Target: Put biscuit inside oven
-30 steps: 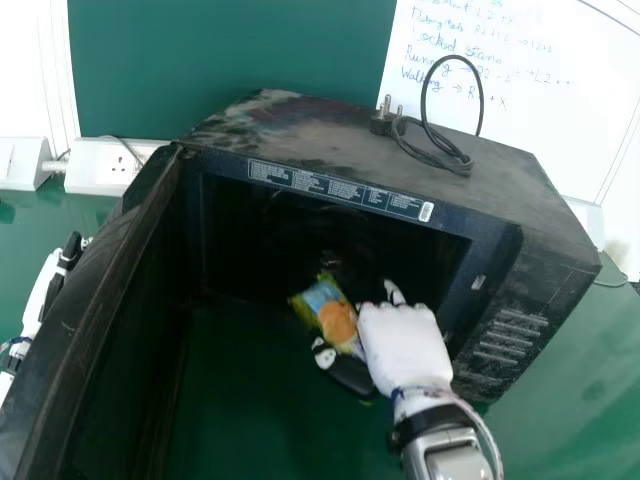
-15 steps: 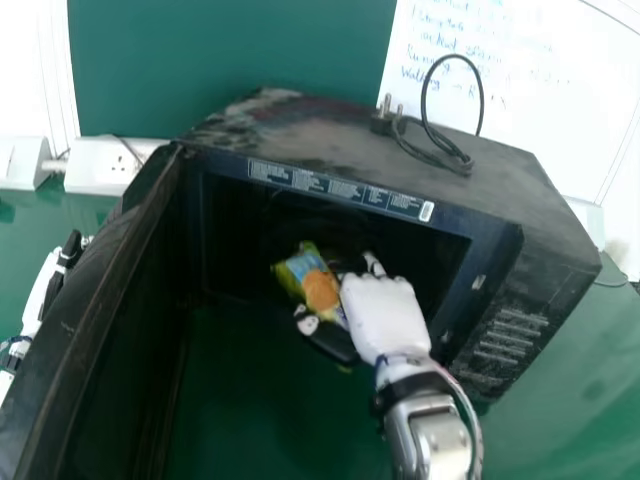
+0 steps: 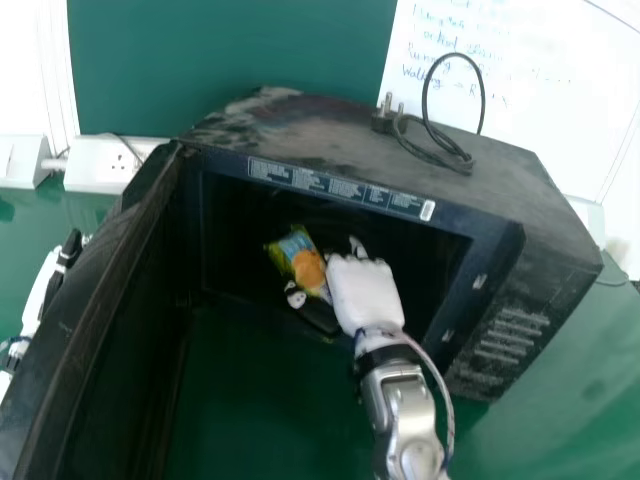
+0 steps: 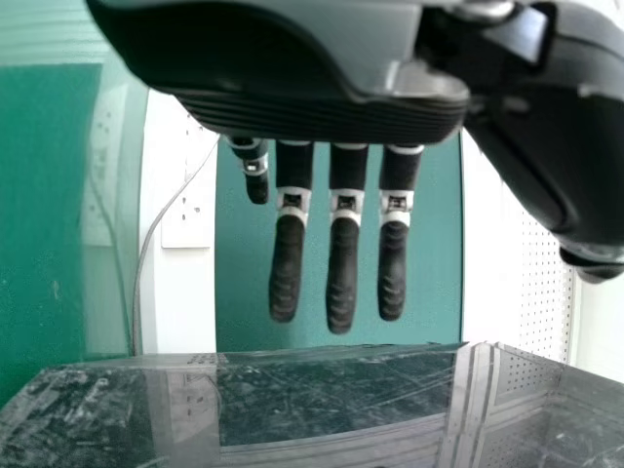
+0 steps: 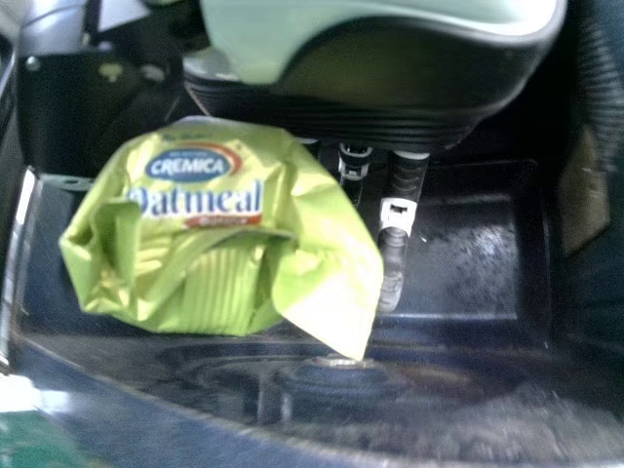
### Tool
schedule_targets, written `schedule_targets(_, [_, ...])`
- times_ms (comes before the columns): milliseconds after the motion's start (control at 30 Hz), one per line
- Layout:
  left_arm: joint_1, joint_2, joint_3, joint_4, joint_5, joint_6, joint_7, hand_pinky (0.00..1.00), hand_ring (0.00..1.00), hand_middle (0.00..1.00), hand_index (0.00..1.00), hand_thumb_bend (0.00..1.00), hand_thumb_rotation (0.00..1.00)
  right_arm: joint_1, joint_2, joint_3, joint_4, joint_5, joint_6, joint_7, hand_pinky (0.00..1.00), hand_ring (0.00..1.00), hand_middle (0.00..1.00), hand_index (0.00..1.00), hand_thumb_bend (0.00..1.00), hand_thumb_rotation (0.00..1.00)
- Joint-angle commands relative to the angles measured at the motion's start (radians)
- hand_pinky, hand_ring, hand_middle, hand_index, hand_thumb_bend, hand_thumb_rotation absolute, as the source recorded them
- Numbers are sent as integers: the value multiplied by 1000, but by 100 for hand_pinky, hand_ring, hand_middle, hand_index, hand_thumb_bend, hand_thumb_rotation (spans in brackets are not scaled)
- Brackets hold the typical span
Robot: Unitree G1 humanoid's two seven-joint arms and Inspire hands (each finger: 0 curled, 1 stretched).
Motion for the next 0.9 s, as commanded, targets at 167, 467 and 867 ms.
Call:
schedule_targets(167, [13, -5, -10, -14, 0, 14, 5, 30, 37, 42, 48, 51, 7, -99, -44, 41, 206, 87, -45, -257, 29, 42, 42, 51, 52, 0])
schedule_targets(467, [24, -8, -14, -42, 1, 32, 15, 30, 37, 42, 48, 52, 7, -247, -64, 100, 511, 184, -102, -489, 27, 44, 46, 49, 52, 0])
schedule_targets(867, [39, -4, -18, -70, -2, 49, 25, 30, 37, 42, 48, 51, 7, -443, -62, 189, 840, 264, -100, -601, 31, 41, 44, 52, 52, 0])
